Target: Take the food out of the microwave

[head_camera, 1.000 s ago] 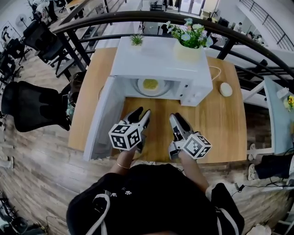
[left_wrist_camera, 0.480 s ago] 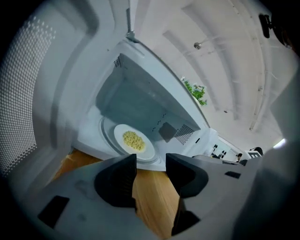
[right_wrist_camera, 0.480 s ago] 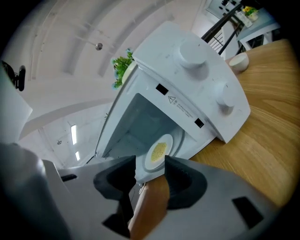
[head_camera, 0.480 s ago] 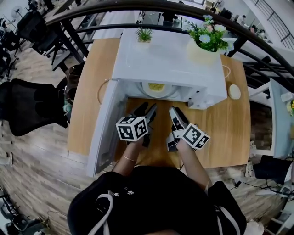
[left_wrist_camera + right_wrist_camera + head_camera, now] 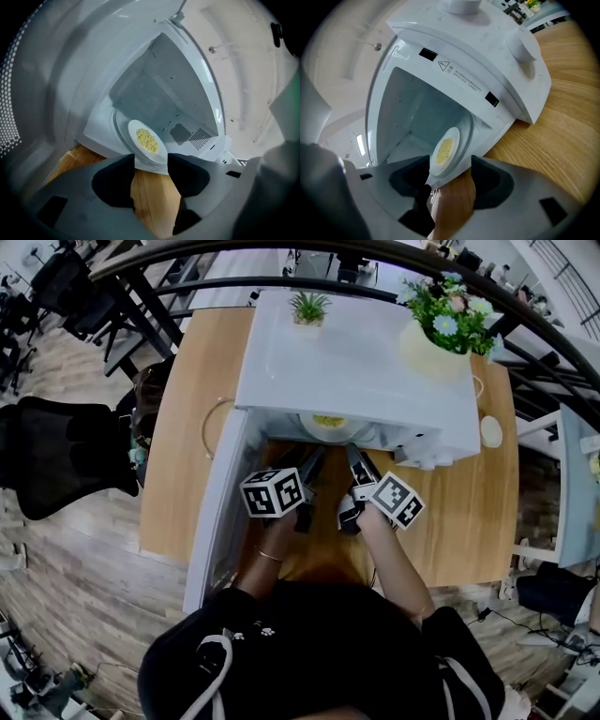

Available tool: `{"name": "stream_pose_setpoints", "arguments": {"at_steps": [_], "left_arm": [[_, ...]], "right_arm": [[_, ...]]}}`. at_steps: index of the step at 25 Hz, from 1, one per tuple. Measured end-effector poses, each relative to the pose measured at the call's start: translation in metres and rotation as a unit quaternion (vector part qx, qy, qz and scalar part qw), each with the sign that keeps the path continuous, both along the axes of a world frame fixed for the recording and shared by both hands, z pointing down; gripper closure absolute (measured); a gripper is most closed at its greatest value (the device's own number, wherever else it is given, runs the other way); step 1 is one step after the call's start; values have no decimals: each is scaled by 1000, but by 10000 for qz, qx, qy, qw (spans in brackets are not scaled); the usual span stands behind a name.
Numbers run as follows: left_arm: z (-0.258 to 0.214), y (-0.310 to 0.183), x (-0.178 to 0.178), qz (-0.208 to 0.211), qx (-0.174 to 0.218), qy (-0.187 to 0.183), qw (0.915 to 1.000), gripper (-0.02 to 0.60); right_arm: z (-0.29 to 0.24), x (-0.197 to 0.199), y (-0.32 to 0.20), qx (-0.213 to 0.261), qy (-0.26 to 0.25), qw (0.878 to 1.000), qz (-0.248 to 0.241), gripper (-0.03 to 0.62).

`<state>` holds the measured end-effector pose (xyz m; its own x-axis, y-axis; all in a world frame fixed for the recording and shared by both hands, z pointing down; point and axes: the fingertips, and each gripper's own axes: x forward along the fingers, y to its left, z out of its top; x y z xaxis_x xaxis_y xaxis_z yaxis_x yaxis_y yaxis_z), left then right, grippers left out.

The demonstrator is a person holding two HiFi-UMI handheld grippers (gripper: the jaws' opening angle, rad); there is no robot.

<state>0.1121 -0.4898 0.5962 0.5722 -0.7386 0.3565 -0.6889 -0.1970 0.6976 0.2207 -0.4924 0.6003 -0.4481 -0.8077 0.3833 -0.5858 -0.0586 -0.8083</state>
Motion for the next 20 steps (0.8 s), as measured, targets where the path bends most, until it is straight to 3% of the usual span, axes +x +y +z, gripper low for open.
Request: {"name": "stream_pose_setpoints", "arguments": {"at_steps": [14, 20], "left_arm": [[25, -13, -5, -221, -507, 541, 9970, 377], [29, -14, -7, -318, -669, 714, 9947, 377]], "right_arm": [[42, -5, -21, -717, -429, 9932, 808, 315], [45, -8, -25, -837, -412, 9921, 838, 334]]}}
